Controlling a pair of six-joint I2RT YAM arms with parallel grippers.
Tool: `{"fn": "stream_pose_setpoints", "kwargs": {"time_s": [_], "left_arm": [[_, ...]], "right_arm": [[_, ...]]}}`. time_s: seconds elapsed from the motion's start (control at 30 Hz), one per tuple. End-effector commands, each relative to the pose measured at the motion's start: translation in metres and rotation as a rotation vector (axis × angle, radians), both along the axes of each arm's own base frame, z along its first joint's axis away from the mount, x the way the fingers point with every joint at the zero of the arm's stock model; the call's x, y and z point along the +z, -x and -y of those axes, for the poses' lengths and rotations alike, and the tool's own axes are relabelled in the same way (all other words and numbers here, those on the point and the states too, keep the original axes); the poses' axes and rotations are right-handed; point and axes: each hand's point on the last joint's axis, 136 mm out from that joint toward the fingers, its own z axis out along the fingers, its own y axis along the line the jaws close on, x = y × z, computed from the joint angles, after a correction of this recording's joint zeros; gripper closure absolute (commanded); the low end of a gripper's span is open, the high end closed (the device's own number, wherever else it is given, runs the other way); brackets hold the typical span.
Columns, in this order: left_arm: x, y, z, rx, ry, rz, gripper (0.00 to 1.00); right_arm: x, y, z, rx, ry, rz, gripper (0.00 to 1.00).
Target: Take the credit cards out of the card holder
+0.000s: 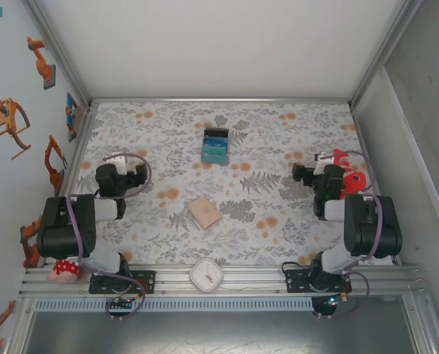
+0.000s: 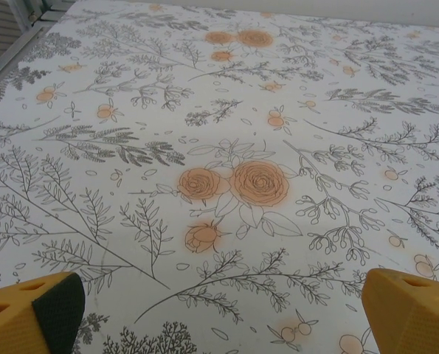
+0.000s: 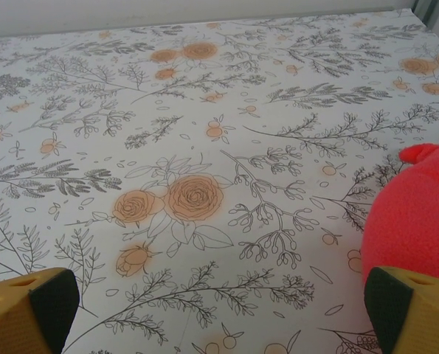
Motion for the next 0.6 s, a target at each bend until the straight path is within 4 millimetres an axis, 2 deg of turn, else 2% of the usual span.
{"fn": "stream_pose_setpoints", "kwargs": {"time_s": [0.0,0.23,0.3,0.4,0.57], "left_arm": [[0.023,-0.006,-0.002,0.013,0.016,0.026,0.03],[0.056,0.001,-0.010,0.069,0.023,0.020,0.03],[0.068,0.005,-0.015,0.115,0.065,0.033,0.03],[0.084,0.011,-0.011,0.138,0.156,0.053,0.03],[0.089,0.027,0.001,0.200,0.246,-0.008,0.03]], "right_arm": [[0.015,-0.006,0.009,-0.041,0.010,0.020,0.01],[0.027,-0.006,0.018,-0.099,0.013,-0.003,0.00],[0.034,-0.005,0.022,-0.125,0.013,-0.011,0.00],[0.045,0.000,0.027,-0.159,0.008,-0.013,0.00],[0.063,0.006,0.028,-0.194,-0.041,-0.026,0.00]]}}
